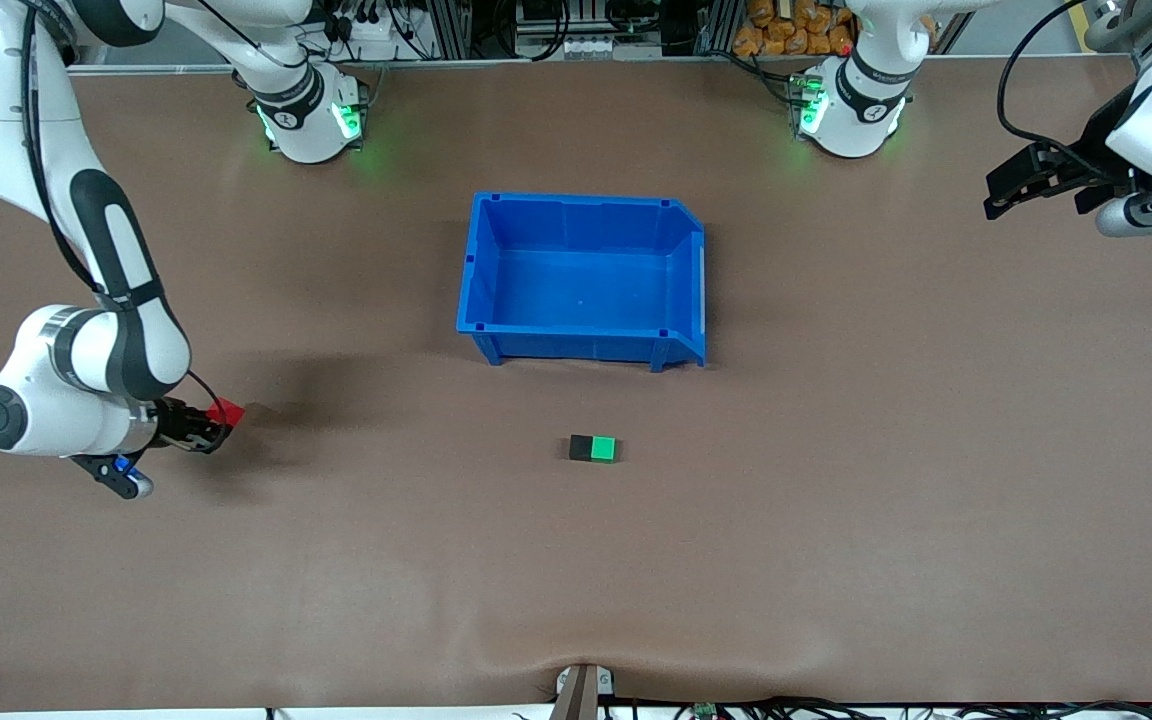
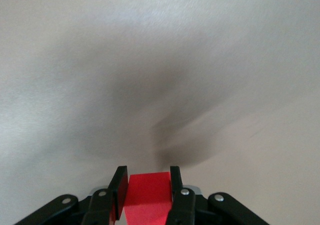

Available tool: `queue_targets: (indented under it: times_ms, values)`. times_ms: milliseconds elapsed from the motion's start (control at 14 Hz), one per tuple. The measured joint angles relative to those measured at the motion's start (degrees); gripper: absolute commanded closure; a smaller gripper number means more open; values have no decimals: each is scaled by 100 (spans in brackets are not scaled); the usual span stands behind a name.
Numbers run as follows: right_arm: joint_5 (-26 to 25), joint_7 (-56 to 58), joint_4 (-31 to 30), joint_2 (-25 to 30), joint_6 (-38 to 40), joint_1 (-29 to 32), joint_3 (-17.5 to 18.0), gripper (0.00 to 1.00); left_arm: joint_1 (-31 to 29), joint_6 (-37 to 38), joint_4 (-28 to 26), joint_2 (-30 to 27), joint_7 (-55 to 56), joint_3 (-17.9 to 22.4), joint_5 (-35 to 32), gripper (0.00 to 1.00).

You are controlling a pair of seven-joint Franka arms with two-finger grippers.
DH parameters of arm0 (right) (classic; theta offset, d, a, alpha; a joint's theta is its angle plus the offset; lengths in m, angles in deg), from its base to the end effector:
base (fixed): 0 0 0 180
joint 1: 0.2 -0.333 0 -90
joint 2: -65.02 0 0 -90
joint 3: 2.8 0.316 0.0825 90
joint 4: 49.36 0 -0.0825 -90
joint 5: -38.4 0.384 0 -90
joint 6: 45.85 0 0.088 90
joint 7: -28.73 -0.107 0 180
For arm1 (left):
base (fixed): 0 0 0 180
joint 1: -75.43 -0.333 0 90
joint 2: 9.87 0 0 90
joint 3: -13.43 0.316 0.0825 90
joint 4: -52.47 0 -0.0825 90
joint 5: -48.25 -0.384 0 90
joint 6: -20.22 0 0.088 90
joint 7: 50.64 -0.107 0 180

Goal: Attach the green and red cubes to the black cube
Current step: 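Lift the red cube with the right gripper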

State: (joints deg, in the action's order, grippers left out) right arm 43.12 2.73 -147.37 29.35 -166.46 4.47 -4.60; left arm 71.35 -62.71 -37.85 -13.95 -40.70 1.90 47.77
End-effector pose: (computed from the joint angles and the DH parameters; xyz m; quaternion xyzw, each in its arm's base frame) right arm 0.6441 -0.0675 0.2122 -0.9470 0.2997 0.1158 0.0038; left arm 0.5149 -0.0706 0.6489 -0.9992 -0.0226 0.0276 0.0156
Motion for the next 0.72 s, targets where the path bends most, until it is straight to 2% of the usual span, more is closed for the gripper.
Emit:
queue_targets:
  times_ms: [716]
  values:
    - [6,-1149,1,94,4,-337,73,100,0,0,0,85,0,-1,180,0]
